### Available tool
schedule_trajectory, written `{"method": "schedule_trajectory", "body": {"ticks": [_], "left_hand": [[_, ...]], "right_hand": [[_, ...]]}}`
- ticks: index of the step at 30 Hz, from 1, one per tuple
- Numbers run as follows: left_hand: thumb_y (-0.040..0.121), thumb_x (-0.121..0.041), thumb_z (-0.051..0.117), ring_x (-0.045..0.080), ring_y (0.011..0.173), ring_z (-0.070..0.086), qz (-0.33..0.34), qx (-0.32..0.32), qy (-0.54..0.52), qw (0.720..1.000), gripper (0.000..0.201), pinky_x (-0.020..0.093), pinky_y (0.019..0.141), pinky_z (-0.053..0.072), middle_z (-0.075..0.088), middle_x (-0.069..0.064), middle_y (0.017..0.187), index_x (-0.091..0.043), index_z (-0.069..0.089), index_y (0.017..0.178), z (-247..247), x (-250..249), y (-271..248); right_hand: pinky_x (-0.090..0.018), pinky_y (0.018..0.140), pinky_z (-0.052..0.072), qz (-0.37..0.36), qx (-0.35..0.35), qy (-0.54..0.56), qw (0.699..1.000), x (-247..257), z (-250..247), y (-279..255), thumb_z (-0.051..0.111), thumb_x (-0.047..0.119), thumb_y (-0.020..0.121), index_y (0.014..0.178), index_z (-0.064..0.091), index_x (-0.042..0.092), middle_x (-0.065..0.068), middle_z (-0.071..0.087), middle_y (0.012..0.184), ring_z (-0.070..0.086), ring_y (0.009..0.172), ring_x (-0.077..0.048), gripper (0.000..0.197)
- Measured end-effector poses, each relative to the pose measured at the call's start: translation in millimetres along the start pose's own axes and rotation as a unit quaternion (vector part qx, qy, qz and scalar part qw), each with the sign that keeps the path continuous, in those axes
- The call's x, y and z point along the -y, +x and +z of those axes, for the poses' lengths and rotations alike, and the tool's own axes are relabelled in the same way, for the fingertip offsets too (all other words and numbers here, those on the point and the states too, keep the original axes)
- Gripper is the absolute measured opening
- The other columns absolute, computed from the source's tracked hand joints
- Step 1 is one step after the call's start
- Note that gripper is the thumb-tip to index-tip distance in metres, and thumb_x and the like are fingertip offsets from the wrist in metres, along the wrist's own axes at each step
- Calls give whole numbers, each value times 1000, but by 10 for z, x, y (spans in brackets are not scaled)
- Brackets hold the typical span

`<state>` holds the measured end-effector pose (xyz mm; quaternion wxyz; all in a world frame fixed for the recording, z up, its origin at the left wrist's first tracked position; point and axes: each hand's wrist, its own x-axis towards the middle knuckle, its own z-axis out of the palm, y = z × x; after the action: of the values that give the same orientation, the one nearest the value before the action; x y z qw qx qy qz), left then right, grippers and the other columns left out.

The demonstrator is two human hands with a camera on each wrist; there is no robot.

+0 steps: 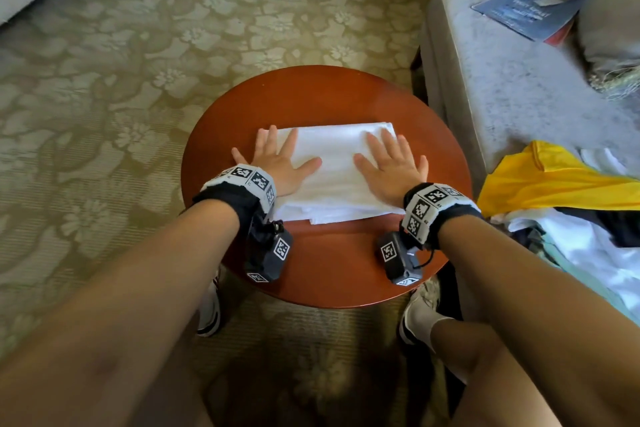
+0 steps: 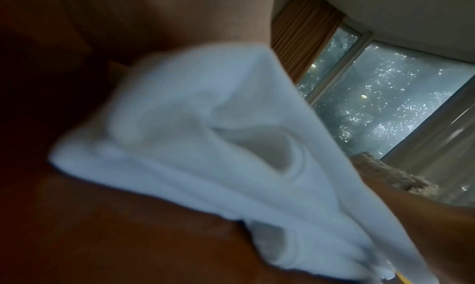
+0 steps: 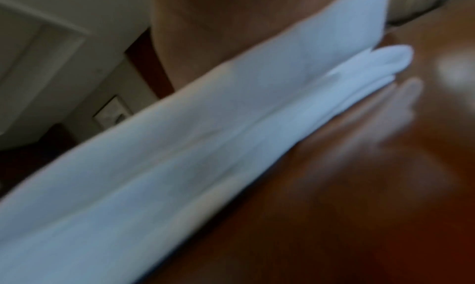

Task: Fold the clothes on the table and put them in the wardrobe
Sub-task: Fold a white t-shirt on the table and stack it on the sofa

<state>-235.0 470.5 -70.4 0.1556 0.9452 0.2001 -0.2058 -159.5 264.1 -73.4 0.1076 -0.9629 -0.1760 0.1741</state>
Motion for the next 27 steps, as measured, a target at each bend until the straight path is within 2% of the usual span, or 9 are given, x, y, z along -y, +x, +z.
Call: {"method": "schedule_trajectory", "body": {"ticks": [4,6,9,12,16,20,22,24,27], "left_hand": [[93,-64,37,31,146,11,-92,-146,-106,979,86,50,115,17,11,16,159,-7,11,152,-73,58,-144],[95,-51,47,37,132,37,-161,-213,-186,946,71,47,103,36,37,20,145,1,30,141,-108,41,-212],[96,-52,42,38,105,60,-198,-176,-200,943,63,41,79,48,59,19,122,3,50,125,-92,11,-281],[97,-55,39,37,103,61,-183,-133,-165,960,66,41,79,48,61,19,119,3,56,121,-27,-14,-316],[92,-60,46,32,86,60,-163,-52,-225,959,70,37,76,47,63,14,103,3,55,122,-46,21,-397],[97,-54,42,37,95,60,-71,-84,-243,964,65,38,72,43,63,23,114,6,58,117,-57,-93,-496],[101,-49,35,35,87,55,-22,-130,-237,962,59,38,69,39,62,24,105,5,59,102,-85,-274,-596],[103,-45,31,30,84,49,18,-171,-225,959,51,33,70,33,56,20,96,0,53,92,-130,-492,-695],[104,-42,27,37,100,53,100,-199,-204,953,52,36,77,34,59,23,106,1,56,101,-174,-875,-811]], "right_hand": [[-49,113,29,163,-75,117,977,-31,-134,-33,38,64,92,153,25,14,-11,30,155,30,141,-32,79],[-41,90,50,193,-53,188,962,-2,-249,-41,53,57,87,134,49,6,-13,55,130,54,115,-32,70],[-34,71,50,191,-1,243,951,10,-414,-137,68,55,82,105,62,6,-7,66,95,62,84,-27,55],[-38,71,55,206,43,302,930,-1,-424,-318,73,60,78,89,57,8,-5,63,85,64,78,-28,55],[-33,74,43,193,40,303,932,-101,-300,-501,63,68,82,136,48,3,-10,62,121,59,97,-29,87],[-38,85,53,186,-3,382,905,-224,-273,-670,63,86,60,145,42,9,-6,64,123,63,103,-27,116],[-41,99,49,169,-70,402,897,-335,-315,-787,63,78,71,143,47,9,-4,60,131,60,115,-28,101],[-41,95,51,147,-127,383,903,-447,-426,-958,54,69,84,130,58,10,-7,66,119,63,108,-29,75],[-38,86,50,148,-190,345,907,-757,-580,-1258,45,62,94,121,61,9,-9,66,110,61,99,-30,61]]}}
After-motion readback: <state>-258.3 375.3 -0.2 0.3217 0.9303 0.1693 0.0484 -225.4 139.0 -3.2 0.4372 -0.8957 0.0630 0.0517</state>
